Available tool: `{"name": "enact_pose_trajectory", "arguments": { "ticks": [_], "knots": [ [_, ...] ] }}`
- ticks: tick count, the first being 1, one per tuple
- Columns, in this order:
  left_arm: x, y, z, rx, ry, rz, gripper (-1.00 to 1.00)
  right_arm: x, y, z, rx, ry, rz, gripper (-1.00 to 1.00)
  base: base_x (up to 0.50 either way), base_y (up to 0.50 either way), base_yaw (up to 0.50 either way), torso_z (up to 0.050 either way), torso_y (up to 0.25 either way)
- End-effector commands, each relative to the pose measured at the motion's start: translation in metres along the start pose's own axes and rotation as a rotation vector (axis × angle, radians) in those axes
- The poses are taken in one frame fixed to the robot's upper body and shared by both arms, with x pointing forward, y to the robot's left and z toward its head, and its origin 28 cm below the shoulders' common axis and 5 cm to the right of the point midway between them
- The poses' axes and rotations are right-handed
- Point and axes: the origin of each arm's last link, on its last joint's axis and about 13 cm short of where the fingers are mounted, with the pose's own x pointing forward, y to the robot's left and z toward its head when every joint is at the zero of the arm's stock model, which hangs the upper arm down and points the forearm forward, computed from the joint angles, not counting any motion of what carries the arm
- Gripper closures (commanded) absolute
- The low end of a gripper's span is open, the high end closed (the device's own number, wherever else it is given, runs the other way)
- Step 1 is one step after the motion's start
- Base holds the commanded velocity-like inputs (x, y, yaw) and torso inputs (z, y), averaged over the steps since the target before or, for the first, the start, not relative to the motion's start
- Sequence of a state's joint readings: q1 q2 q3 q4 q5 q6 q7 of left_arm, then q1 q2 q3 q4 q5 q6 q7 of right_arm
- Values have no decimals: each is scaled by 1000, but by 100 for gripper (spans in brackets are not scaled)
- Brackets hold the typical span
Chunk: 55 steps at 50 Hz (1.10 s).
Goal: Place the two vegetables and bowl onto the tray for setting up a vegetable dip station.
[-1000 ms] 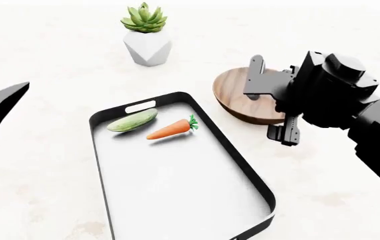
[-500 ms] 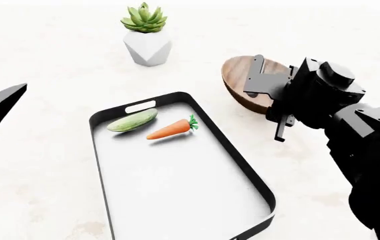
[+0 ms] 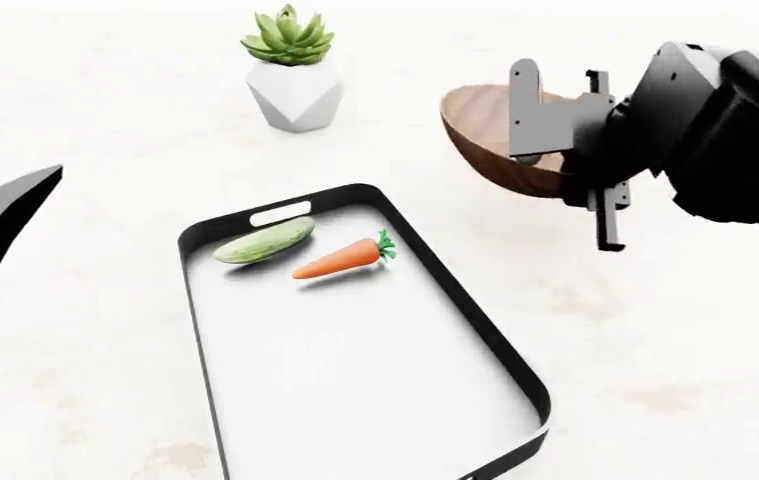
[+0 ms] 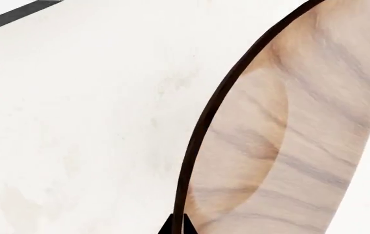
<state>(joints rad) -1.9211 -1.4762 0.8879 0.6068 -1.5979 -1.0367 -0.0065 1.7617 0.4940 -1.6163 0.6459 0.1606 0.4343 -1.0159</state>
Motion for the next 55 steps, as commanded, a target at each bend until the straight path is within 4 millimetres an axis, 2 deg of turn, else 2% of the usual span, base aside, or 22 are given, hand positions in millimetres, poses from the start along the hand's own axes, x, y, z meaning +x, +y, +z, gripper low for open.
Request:
{"name": "enact_pose_trajectory", "arguments": {
  "ticks": [1,4,7,11,15,17,18,20,28,43,55],
  "knots": [
    [17,0,-2,-2,-32,-26,-100,-76,10,11,-287,32,42,100,0,0,0,0,0],
    [20,0,-2,-1,-34,-39,-100,-89,14,14,-381,47,77,100,0,0,0,0,0],
    [23,1,-1,4,-37,-44,-100,-101,23,22,-442,-8,132,100,0,0,0,0,0],
    [29,2,-2,7,-33,-57,-100,-111,24,35,-541,-118,132,100,0,0,0,0,0],
    [33,2,1,15,-38,-62,-100,-119,42,53,-578,-260,188,100,0,0,0,0,0],
    [34,1,1,15,-40,-64,-100,-119,47,58,-544,-281,182,100,0,0,0,0,0],
    [34,1,1,15,-38,-65,-100,-119,52,61,-581,-284,186,100,0,0,0,0,0],
    [34,1,2,17,-37,-65,-100,-119,59,66,-522,-289,192,100,0,0,0,0,0],
    [30,1,1,16,-35,-59,-100,-123,75,83,-578,-428,150,100,0,0,0,0,0],
    [16,6,8,50,-12,-4,-100,-110,97,85,-614,-490,194,100,0,0,0,0,0],
    [16,5,5,41,-16,-4,-100,-115,106,91,-686,-526,197,100,0,0,0,0,0]
  ]
}}
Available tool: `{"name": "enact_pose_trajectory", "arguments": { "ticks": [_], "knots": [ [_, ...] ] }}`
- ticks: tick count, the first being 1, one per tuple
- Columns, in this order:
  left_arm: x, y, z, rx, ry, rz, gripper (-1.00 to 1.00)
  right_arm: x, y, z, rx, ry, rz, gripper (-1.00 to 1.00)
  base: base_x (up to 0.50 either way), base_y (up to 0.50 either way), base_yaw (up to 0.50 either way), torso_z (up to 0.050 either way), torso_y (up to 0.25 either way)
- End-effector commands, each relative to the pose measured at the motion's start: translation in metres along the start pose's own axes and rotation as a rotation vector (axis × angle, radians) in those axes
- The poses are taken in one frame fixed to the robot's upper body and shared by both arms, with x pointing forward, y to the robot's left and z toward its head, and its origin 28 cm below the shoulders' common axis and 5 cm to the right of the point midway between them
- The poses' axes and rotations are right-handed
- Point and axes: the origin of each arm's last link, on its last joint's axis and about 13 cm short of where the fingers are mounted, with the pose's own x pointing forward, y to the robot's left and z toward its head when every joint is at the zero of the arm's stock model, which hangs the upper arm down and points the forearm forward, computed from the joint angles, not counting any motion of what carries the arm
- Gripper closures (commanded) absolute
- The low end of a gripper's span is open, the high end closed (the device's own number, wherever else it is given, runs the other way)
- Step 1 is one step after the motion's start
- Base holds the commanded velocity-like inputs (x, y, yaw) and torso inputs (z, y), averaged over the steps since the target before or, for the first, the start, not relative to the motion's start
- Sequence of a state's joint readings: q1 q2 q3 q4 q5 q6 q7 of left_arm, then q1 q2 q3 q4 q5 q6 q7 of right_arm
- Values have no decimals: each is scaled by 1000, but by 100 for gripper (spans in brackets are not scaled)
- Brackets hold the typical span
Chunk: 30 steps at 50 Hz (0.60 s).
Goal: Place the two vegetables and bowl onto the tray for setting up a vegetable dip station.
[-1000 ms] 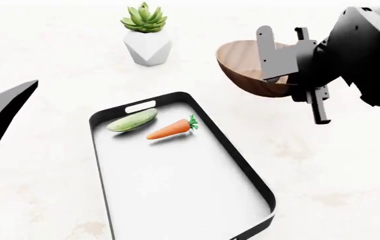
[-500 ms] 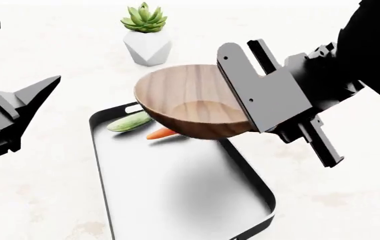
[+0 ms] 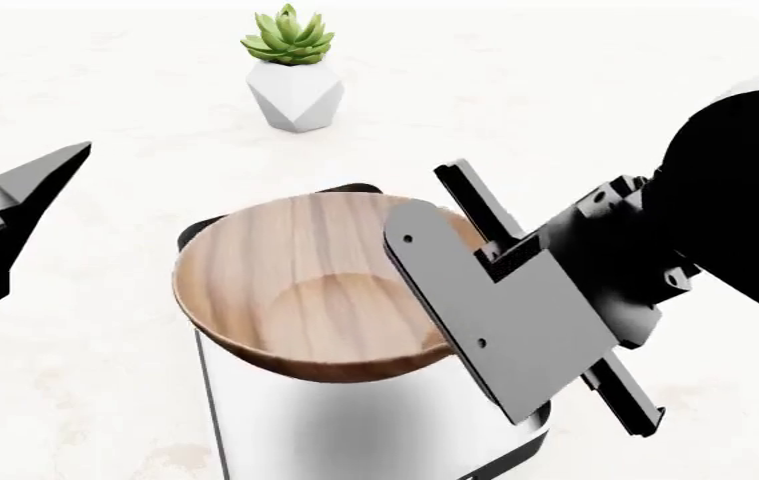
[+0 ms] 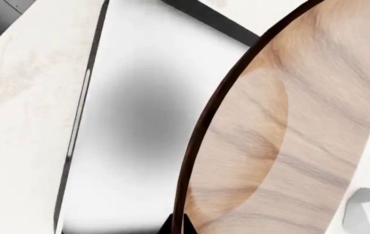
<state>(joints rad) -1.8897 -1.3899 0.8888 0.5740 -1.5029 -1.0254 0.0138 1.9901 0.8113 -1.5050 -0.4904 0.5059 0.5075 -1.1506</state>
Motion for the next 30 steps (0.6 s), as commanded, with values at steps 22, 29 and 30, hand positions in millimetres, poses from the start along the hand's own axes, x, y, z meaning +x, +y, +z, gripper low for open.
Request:
{"name": "enact_pose_trajectory", "arguments": {
  "ticks": [22,29,30],
  "knots": [
    [-4,-1,-1,-5,1,14,-100,-4,16,11,-70,13,17,100,0,0,0,0,0],
    [-3,-2,-2,-8,1,11,-100,-4,18,9,-59,30,22,100,0,0,0,0,0],
    [-3,-2,-2,-8,1,11,-100,-4,18,8,-60,35,22,100,0,0,0,0,0]
  ]
}}
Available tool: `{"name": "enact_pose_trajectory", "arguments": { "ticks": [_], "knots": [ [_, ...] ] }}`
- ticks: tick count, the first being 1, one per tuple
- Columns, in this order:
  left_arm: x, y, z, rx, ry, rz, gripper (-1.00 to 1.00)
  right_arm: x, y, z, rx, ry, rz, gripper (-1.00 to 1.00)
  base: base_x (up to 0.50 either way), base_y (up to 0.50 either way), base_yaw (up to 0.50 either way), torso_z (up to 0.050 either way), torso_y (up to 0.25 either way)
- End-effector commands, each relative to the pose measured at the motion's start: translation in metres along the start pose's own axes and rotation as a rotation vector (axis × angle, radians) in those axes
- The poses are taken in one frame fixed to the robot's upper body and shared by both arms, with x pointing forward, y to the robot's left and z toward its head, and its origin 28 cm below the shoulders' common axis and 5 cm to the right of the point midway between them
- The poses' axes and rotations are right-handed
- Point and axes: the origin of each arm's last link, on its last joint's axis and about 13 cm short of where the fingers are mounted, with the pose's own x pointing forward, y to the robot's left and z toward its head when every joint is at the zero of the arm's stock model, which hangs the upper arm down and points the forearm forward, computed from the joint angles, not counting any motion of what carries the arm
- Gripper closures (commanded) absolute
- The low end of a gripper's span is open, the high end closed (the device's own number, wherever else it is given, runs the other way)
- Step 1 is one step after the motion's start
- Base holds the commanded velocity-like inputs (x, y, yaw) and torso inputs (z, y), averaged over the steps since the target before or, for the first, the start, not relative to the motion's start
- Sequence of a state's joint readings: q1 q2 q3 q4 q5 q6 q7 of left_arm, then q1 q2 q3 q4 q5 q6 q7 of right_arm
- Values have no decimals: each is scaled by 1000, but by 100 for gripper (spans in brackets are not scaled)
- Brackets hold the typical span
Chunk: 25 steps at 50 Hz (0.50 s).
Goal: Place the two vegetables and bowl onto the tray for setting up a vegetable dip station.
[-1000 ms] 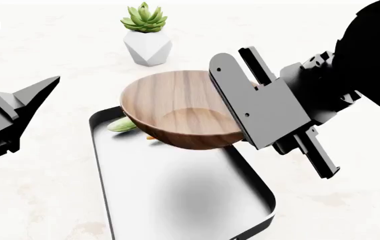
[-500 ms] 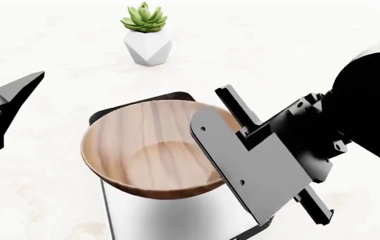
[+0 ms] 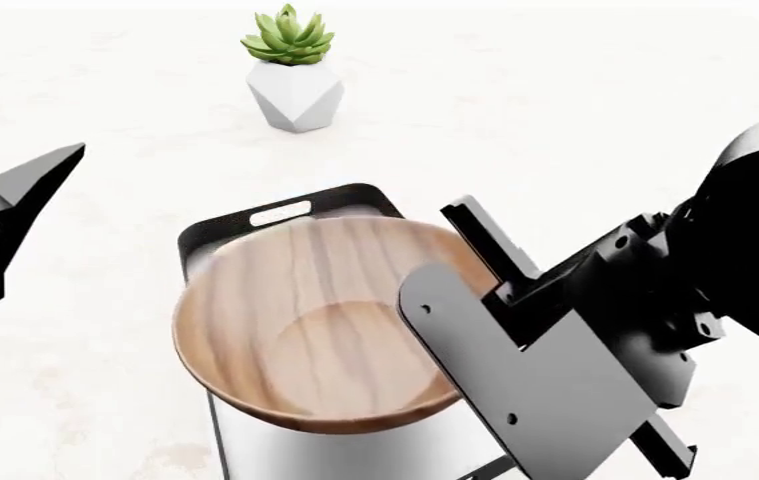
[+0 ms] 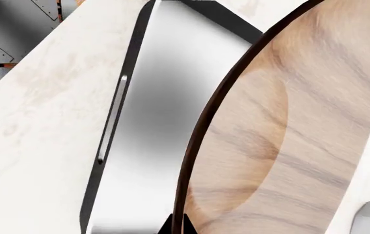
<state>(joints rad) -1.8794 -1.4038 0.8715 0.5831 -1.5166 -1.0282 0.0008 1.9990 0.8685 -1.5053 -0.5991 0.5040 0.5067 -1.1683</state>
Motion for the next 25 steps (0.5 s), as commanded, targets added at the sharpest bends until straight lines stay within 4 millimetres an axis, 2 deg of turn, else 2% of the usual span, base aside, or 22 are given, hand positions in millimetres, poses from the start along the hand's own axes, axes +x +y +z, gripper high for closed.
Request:
{"name": "enact_pose_trajectory", "arguments": {
  "ticks": [1,25],
  "knots": [
    [0,-1,-1,-5,-1,0,-100,-2,3,-2,-7,35,-11,100,0,0,0,0,0],
    [0,-2,-2,-9,-4,1,-100,10,12,-1,5,23,19,100,0,0,0,0,0]
  ]
}}
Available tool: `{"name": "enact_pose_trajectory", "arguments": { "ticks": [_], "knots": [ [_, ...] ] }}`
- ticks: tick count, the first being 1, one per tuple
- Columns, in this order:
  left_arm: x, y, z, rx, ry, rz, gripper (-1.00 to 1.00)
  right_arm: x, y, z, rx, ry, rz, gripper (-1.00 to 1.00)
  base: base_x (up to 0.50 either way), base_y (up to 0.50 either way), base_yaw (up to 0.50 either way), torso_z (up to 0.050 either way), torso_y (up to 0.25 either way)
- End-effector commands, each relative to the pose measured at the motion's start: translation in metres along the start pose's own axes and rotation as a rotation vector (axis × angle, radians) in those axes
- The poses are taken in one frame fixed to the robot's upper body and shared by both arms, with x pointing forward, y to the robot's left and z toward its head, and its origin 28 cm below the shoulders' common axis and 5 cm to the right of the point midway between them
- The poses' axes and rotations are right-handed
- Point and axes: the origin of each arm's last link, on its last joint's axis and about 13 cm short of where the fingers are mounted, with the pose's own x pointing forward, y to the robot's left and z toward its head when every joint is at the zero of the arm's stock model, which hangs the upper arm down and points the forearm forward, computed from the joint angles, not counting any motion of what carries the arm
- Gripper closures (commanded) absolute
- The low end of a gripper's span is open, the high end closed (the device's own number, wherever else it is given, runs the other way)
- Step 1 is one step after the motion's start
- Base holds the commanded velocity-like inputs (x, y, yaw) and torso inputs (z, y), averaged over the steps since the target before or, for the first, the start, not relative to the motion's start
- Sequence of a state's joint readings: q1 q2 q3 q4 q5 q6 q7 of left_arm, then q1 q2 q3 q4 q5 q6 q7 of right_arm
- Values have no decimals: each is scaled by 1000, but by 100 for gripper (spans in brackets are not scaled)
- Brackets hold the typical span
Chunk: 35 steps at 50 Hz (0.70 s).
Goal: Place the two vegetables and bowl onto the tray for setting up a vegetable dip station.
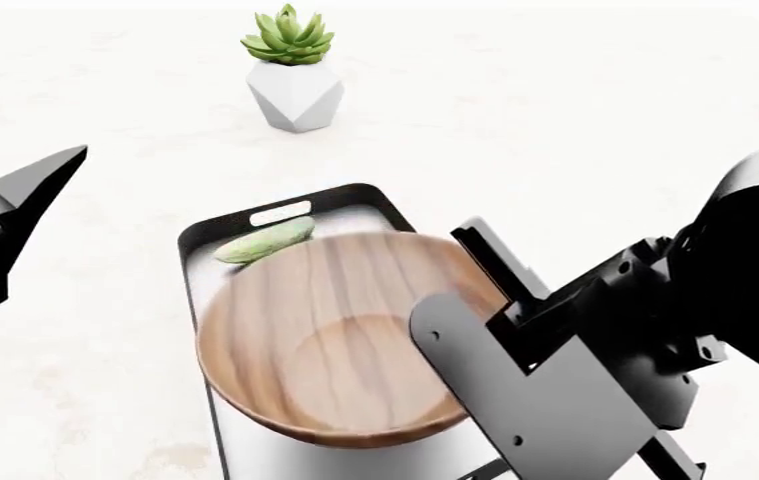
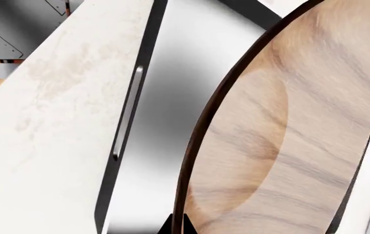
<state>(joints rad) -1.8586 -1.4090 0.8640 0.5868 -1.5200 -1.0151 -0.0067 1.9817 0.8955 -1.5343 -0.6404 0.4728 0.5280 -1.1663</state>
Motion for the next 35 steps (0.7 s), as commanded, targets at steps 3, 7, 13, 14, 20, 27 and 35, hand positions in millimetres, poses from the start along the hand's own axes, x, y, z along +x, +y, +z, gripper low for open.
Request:
{"name": "enact_pose_trajectory", "arguments": {
  "ticks": [3,7,13,14,20,27,35],
  "knots": [
    [-1,-1,-1,-2,-1,2,-100,5,3,2,-12,-5,-9,100,0,0,0,0,0],
    [-1,-1,-1,-3,-3,3,-100,6,3,2,-13,-8,-10,100,0,0,0,0,0],
    [-1,-1,-1,-4,-3,4,-100,8,5,2,-12,-6,-2,100,0,0,0,0,0],
    [-1,-1,-1,-5,-5,4,-100,8,6,2,-12,-5,0,100,0,0,0,0,0],
    [-2,-1,-2,-6,-3,6,-100,10,8,2,-6,-5,5,100,0,0,0,0,2],
    [-2,-1,-2,-7,-3,6,-100,13,8,1,-8,-6,7,100,0,0,0,0,0],
    [-3,-1,-2,-7,-4,6,-100,18,11,1,-11,-13,15,100,0,0,0,0,0]
  ]
}}
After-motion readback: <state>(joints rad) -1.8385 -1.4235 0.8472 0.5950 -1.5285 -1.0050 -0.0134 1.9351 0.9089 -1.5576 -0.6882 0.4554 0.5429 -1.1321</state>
